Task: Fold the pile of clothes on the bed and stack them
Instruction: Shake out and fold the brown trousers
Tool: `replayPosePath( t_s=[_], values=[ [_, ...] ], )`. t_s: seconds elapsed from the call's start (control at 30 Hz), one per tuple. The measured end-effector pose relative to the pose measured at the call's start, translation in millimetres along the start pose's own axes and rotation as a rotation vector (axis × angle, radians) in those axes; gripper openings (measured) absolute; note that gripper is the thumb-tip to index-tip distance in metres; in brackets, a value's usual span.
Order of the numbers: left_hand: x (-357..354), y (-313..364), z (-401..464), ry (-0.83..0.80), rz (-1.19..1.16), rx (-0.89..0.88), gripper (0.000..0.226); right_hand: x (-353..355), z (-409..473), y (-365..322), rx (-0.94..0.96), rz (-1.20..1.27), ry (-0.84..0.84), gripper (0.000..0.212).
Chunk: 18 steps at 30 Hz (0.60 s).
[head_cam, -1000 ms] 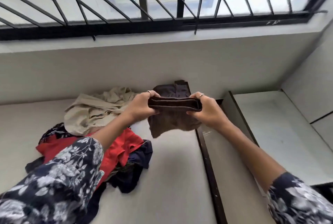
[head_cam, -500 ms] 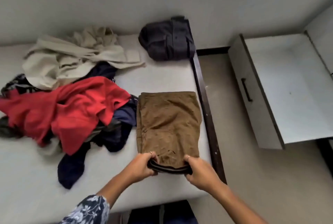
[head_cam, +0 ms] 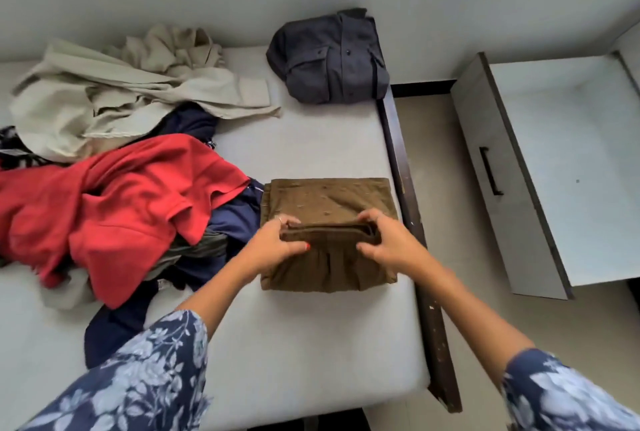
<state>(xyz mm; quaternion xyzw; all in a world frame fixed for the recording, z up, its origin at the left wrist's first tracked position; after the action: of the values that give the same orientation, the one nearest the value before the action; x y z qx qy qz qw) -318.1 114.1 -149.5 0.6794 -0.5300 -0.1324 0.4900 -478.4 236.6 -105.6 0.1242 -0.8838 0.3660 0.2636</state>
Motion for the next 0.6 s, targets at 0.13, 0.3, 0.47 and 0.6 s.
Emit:
replayPosePath(
  t_s=[0.13, 0.3, 0.47, 0.6],
  values=[
    [19, -16, 67, 0.152, -0.106, 0.061, 0.046, 14, 73, -2, -0.026, 0.087, 0.086, 0.047],
    [15, -45, 102, 0.225, -0.097, 0.059, 0.069, -1, 136, 31, -0.100, 0.154, 0.175, 0.049],
    [13, -54, 18, 0.547, 0.204, -0.081, 0.032, -3, 86, 69, -0.185, 0.219, 0.434, 0.047],
    [1, -103, -41, 0.661, 0.207, 0.289, 0.034, -27, 45, 111, -0.438, 0.140, 0.360, 0.073]
  ],
)
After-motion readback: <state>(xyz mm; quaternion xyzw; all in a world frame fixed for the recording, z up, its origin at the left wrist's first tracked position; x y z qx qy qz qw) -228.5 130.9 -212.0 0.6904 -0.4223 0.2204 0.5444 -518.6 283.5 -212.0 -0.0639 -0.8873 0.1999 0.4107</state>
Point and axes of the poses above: each hand's wrist, its own z-axis towards the middle knuckle, its own x-axis out of the back of the hand, y = z × x, the point moved 10 cm from there along z, towards the middle knuckle, and after that the axes turned 8 degrees about -x, right-handed, at the moved point
